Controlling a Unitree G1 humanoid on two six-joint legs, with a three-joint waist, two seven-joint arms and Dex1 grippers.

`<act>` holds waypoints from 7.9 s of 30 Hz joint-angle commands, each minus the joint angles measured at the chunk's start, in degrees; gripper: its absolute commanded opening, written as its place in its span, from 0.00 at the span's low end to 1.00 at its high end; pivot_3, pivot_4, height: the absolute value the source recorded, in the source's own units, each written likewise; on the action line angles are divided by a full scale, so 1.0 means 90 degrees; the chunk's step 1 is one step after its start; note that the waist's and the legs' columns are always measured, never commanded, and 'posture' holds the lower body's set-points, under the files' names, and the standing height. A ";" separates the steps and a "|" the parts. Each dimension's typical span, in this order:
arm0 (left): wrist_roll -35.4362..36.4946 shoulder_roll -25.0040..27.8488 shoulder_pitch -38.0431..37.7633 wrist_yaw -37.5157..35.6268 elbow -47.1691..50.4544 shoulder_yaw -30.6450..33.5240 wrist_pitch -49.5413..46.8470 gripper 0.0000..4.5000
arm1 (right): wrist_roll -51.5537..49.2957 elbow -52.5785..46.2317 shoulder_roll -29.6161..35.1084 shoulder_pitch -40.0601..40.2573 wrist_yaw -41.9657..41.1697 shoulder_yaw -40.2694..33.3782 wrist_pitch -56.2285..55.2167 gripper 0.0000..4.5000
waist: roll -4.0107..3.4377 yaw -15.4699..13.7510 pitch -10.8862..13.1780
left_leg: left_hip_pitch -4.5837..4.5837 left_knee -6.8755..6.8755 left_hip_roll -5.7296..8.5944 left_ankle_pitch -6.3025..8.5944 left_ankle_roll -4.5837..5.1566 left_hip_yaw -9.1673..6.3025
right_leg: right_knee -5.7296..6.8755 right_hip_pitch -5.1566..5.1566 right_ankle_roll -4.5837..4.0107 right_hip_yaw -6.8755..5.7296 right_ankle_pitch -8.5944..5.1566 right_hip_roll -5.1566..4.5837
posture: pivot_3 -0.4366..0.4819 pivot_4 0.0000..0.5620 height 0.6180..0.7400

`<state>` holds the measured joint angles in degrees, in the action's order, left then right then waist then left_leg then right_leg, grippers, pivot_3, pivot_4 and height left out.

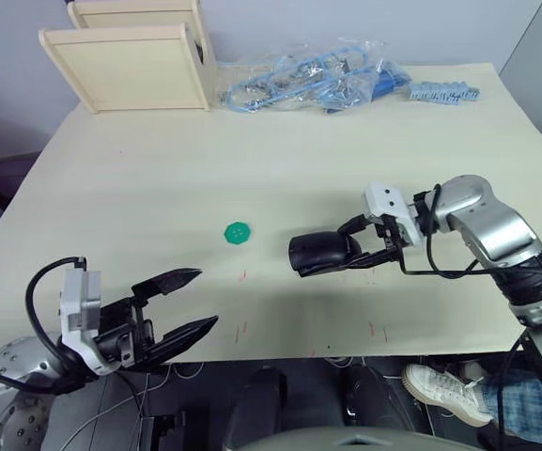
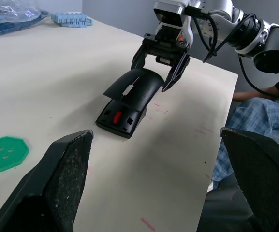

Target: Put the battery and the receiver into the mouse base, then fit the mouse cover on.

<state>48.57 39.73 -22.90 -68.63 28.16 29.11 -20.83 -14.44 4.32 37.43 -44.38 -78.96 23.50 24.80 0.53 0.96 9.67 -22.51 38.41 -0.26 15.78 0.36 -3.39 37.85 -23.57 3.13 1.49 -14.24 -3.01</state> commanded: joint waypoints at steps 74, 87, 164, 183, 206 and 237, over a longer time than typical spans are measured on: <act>0.0078 -0.0093 -0.0537 0.0083 0.0321 0.0153 0.0197 1.00 | 0.1798 0.2518 -0.0976 -0.1195 -0.1227 0.0228 -0.1848 0.70 | -0.0007 0.0024 0.0004 | 0.0004 -0.0001 0.0002 0.0000 -0.0002 0.0003 | 0.0002 -0.0001 -0.0005 -0.0001 0.0003 0.0000 | 0.48 0.27 1.00; 0.0064 -0.0104 -0.0601 0.0093 0.0345 0.0130 0.0255 1.00 | 0.1754 0.2917 -0.1101 -0.1629 -0.1504 0.0282 -0.2187 0.70 | -0.0011 0.0030 0.0008 | 0.0003 -0.0001 0.0002 0.0000 -0.0002 0.0003 | 0.0002 -0.0002 -0.0006 -0.0002 0.0004 0.0000 | 0.48 0.27 1.00; 0.0072 -0.0131 -0.0687 0.0195 0.0461 0.0106 0.0272 1.00 | 0.0664 0.5765 -0.1425 -0.3108 -0.1504 0.1978 -0.3921 0.70 | -0.0036 0.0156 0.0025 | 0.0003 -0.0007 0.0000 -0.0001 -0.0003 0.0002 | 0.0003 -0.0009 -0.0010 -0.0001 0.0006 -0.0002 | 0.48 0.27 1.00; 0.0059 -0.0159 -0.0709 0.0218 0.0491 0.0066 0.0295 1.00 | 0.0651 0.5823 -0.1545 -0.3190 -0.1504 0.2171 -0.4026 0.70 | -0.0038 0.0161 0.0026 | 0.0003 -0.0007 0.0000 -0.0001 -0.0003 0.0002 | 0.0004 -0.0009 -0.0010 0.0000 0.0006 -0.0002 | 0.48 0.27 1.00; 0.0015 -0.0200 -0.0702 0.0210 0.0467 0.0042 0.0322 1.00 | 0.0869 0.5994 -0.1822 -0.3305 -0.1504 0.2303 -0.4124 0.70 | -0.0038 0.0181 0.0026 | 0.0009 -0.0009 -0.0001 0.0000 -0.0003 0.0004 | 0.0006 -0.0010 -0.0012 0.0002 0.0007 0.0001 | 0.48 0.27 1.00; -0.0013 -0.0216 -0.0716 0.0272 0.0489 -0.0029 0.0387 1.00 | 0.0975 0.5877 -0.1932 -0.3250 -0.1504 0.2382 -0.4308 0.70 | -0.0038 0.0182 0.0026 | 0.0014 -0.0011 -0.0006 -0.0001 -0.0004 0.0006 | 0.0008 -0.0009 -0.0021 0.0002 0.0011 0.0006 | 0.48 0.27 1.00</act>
<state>48.42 37.77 -29.20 -66.12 30.89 28.68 -18.26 -5.50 58.76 20.76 -73.40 -92.08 44.33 -12.95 0.19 2.60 9.91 -22.39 38.31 -0.31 15.77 0.32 -3.34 37.91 -23.66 2.95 1.51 -14.13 -2.96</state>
